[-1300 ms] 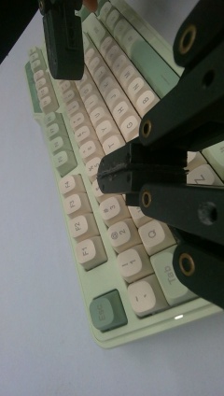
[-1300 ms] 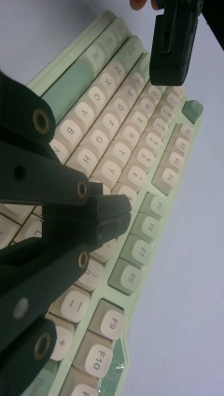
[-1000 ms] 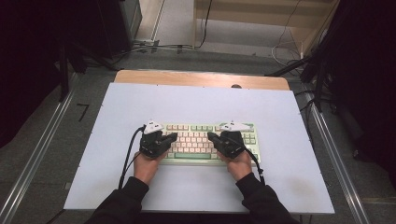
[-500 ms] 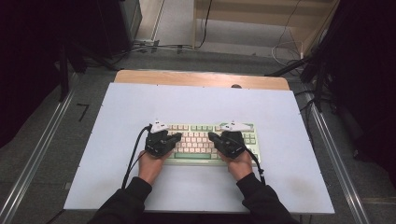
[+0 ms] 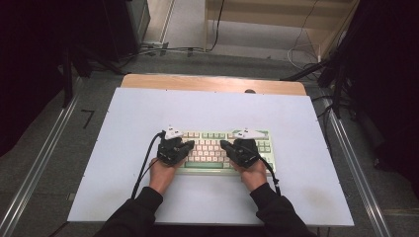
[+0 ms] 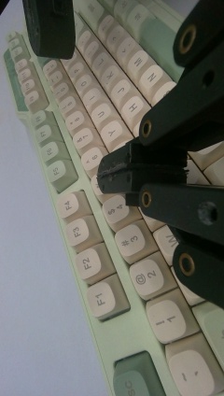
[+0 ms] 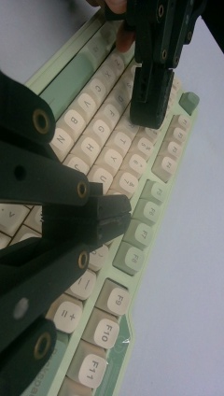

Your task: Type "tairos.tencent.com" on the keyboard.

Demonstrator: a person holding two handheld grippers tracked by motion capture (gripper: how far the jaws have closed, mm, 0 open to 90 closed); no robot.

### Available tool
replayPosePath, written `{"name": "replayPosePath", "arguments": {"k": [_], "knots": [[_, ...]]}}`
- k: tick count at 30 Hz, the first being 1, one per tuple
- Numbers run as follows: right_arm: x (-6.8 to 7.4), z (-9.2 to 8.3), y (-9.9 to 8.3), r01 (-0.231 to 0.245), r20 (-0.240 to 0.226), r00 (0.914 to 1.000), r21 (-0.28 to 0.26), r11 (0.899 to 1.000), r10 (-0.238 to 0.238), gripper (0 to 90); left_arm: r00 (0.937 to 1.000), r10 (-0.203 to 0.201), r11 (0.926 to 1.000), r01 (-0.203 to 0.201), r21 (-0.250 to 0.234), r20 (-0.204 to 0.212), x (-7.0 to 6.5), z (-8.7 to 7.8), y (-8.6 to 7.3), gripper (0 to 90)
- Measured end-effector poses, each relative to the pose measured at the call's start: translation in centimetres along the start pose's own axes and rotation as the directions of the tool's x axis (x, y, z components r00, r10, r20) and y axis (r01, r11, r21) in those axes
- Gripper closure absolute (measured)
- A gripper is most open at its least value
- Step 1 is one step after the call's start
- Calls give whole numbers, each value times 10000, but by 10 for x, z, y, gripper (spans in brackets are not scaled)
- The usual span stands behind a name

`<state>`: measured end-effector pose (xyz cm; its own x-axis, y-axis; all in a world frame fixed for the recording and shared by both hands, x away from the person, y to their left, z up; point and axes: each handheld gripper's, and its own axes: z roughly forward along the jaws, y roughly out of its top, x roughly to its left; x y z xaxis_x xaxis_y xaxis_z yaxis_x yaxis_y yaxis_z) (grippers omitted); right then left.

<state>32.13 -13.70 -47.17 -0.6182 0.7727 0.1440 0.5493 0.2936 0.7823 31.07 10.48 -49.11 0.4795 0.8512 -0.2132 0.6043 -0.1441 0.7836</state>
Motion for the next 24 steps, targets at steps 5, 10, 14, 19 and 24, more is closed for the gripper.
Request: {"name": "replayPosePath", "arguments": {"k": [5, 10, 14, 19, 24], "knots": [[0, 0, 0, 15, -2, 10000, -21, 10000, -15, 872, 10000, 25, 10000, -25, 69, -4, 0, 2, 1, 900], [0, 0, 0, -5, -3, 10000, -21, 10000, 5, 872, 10000, 37, 10000, -36, 89, -18, -1, 2, 1, 900], [0, 0, 0, 10, -2, 10000, -5, 10000, -10, 872, 10000, 12, 9998, -12, 190, 5, -1, 3, 1, 900], [0, 0, 0, 29, -5, 10000, 8, 10000, -29, 872, 10000, 34, 9997, -33, 250, -28, 0, 4, 0, 900], [-1, 0, 0, 46, 5, 10000, -12, 10000, -46, 872, 10000, -7, 10000, 7, -21, 69, -1, 0, 1, 900]]}}
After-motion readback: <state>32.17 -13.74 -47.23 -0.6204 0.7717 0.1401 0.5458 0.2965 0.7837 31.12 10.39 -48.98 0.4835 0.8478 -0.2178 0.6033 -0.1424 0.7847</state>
